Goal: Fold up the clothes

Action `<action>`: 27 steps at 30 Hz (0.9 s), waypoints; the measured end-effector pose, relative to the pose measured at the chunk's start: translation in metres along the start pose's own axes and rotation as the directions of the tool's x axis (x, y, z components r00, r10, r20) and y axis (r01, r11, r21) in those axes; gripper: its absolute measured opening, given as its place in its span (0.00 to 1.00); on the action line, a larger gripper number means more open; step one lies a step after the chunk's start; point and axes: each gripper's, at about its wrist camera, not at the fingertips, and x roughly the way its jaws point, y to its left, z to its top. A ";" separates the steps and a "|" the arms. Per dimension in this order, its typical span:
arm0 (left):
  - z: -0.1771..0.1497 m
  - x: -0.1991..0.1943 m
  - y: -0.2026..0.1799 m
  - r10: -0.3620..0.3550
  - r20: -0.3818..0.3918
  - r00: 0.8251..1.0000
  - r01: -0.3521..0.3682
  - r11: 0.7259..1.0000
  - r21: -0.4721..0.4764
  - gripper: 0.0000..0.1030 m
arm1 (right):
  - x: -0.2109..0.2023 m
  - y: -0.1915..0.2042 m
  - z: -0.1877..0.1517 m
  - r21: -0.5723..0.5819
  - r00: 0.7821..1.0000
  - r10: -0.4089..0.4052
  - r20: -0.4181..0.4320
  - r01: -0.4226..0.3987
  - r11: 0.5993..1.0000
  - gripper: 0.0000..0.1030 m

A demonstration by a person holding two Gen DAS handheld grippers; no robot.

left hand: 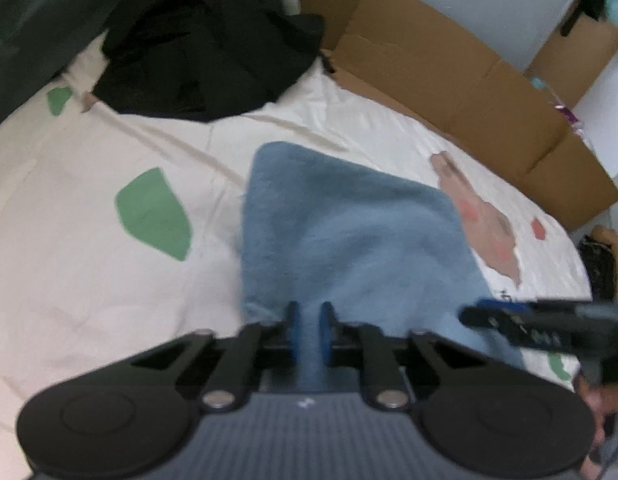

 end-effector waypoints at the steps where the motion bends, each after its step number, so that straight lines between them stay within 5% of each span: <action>1: 0.000 -0.001 0.002 0.004 -0.004 1.000 -0.004 1.000 -0.011 0.03 | -0.003 0.001 -0.005 0.002 1.000 0.001 -0.002 -0.001 1.000 0.34; 5: -0.001 -0.015 0.002 0.011 -0.013 1.000 -0.011 0.999 -0.031 0.04 | -0.019 0.005 -0.023 -0.008 1.000 0.002 -0.016 -0.002 1.000 0.34; 8: -0.008 -0.029 -0.002 -0.014 0.004 1.000 0.014 0.999 -0.035 0.19 | -0.033 0.006 -0.035 -0.026 1.000 -0.006 -0.018 0.005 1.000 0.34; 13: -0.018 -0.039 -0.007 -0.068 0.032 0.997 0.069 0.997 -0.040 0.29 | -0.067 0.004 -0.057 -0.036 0.996 -0.045 0.073 0.048 0.998 0.33; 27: -0.032 -0.010 -0.005 -0.029 -0.012 1.000 0.029 0.998 0.060 0.30 | -0.065 -0.018 -0.096 0.073 1.000 -0.023 -0.019 0.024 0.997 0.34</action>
